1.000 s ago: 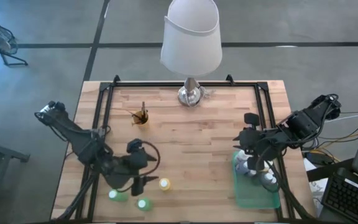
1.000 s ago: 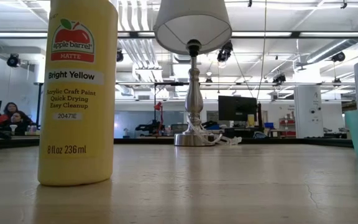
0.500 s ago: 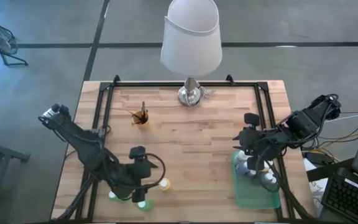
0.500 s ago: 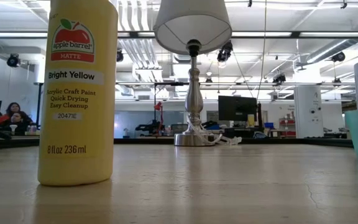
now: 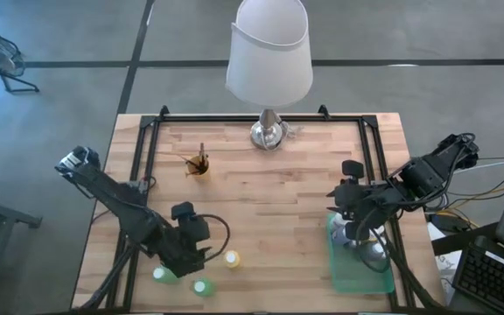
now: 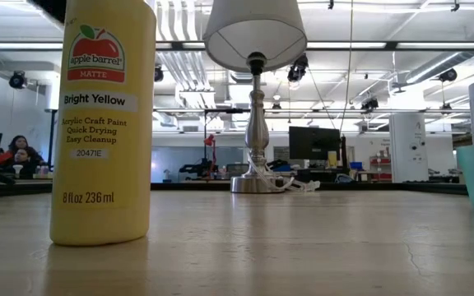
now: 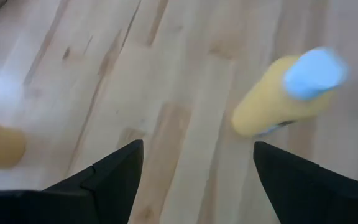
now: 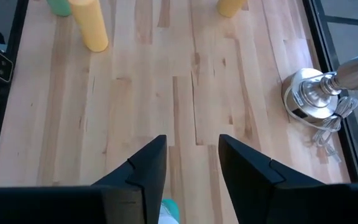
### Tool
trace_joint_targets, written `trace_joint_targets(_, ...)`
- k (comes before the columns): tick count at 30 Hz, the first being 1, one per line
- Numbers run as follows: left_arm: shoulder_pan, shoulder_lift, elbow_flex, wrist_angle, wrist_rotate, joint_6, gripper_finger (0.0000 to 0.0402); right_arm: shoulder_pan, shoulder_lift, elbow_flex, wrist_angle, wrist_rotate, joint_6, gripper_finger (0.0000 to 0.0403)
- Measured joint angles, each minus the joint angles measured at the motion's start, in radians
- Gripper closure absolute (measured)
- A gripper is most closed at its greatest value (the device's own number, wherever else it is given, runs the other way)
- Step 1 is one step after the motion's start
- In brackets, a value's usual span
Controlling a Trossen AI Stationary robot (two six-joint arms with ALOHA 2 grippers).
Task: Pick & Place Paint Supplies
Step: Put the green paint bottle into the green bin
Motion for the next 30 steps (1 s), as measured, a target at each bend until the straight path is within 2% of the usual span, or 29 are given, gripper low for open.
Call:
trace_joint_targets(3, 0.001, -0.007, -0.036, -0.036, 0.001, -0.051, 0.0094, 0.000, 0.004, 0.000, 0.000, 0.001, -0.001, 0.0257)
trace_joint_targets(7, -0.009, -0.048, -0.045, -0.174, 0.002, -0.210, 0.0094, -0.001, 0.003, 0.000, 0.004, 0.002, 0.006, 0.0265)
trace_joint_targets(11, -0.050, -0.110, -0.039, -0.225, 0.056, -0.355, 0.0094, -0.001, 0.003, 0.000, 0.004, 0.003, 0.029, 0.0278)
trace_joint_targets(19, -0.213, -0.180, -0.039, -0.250, 0.089, -0.673, 0.0094, -0.001, 0.003, 0.000, 0.004, 0.018, 0.035, 0.0293)
trace_joint_targets(25, -0.359, -0.170, -0.038, -0.303, 0.228, -0.999, 0.0094, -0.001, 0.003, 0.000, 0.004, 0.023, 0.039, 0.0300)
trace_joint_targets(30, -0.492, -0.169, -0.038, -0.307, 0.208, -1.229, 0.0094, -0.001, 0.003, 0.000, 0.004, 0.024, 0.039, 0.0305)
